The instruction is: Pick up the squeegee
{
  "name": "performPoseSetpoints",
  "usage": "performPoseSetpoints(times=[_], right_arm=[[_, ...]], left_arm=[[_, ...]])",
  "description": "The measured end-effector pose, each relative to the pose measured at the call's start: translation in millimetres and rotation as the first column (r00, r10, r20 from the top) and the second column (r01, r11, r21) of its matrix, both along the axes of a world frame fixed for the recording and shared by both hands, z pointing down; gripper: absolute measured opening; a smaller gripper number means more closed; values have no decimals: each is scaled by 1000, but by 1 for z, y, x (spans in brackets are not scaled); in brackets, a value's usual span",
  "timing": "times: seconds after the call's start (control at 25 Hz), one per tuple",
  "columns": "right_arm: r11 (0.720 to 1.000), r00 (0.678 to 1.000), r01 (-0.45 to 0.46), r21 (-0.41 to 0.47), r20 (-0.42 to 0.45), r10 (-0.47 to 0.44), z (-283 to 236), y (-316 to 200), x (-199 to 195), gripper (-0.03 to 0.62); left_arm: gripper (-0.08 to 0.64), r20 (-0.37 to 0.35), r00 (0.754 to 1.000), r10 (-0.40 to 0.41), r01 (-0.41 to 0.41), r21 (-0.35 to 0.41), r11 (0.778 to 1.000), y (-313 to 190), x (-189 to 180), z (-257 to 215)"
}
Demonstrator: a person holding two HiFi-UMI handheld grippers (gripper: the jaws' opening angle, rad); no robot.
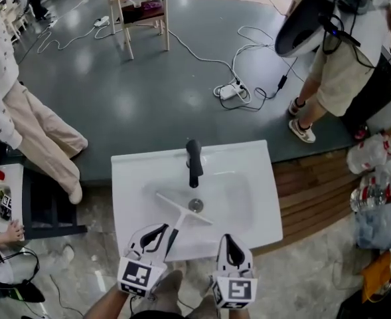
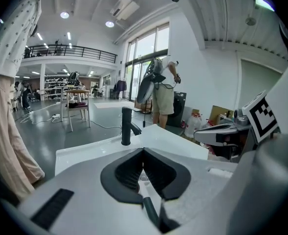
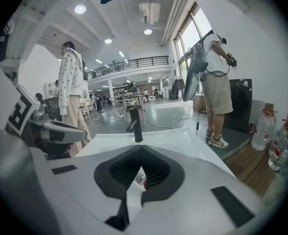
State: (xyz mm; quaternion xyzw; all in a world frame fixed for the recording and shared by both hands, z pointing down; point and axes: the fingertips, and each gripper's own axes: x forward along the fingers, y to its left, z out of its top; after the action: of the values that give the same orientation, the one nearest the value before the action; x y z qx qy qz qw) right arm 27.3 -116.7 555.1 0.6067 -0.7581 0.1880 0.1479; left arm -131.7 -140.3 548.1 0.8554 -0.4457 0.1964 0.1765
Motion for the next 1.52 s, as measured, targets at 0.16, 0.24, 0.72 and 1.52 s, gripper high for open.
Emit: performPoseSetpoints(times=[0.16,0.24,0.72,1.52], right_arm=[[999,1000,-15,-33,2,15,20,2,6,-2],[999,1000,-24,-46,3,24,28,3,8,-2],[996,999,-46,-78,19,48,51,5,15,-2],[993,998,-55,-103,31,58,61,12,25,-2]], left_arm=[[3,7,1000,12,-12,-36,999,-2,5,22],[3,15,1000,27,-27,-32,999,-4,8,32],[3,90,994,70,-55,-159,986,-5,23,89],[112,237,962,135,-28,-406,914,6,36,169]])
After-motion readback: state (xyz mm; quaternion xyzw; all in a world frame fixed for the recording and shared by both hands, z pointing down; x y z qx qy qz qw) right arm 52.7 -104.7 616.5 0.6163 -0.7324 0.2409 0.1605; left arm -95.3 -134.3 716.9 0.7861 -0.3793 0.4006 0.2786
